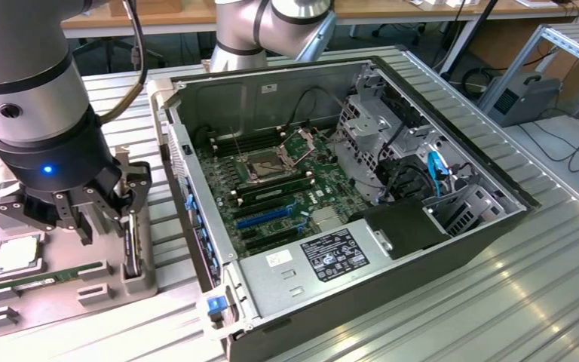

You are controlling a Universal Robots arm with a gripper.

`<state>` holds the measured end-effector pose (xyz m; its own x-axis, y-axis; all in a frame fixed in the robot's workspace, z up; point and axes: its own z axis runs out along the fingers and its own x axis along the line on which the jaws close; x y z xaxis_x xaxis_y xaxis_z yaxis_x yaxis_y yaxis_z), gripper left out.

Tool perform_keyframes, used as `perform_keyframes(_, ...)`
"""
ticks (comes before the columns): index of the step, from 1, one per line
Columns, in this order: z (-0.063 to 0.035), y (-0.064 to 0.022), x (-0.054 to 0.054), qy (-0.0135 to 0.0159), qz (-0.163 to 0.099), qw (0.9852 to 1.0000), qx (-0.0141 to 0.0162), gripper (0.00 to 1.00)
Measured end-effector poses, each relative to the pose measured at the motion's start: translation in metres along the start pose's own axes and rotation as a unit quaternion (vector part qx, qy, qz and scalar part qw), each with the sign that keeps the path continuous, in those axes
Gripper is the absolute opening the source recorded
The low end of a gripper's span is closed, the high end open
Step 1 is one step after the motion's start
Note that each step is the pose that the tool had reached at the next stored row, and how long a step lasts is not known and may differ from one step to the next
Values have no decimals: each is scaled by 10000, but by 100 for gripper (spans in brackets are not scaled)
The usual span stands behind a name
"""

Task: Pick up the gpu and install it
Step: 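Pick up the gpu and move the gpu toward the slot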

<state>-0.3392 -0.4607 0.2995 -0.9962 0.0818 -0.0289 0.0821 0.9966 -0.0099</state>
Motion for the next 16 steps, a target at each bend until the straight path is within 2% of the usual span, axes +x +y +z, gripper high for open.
perform_keyframes(16,36,0,1,0,0,10000,0,42)
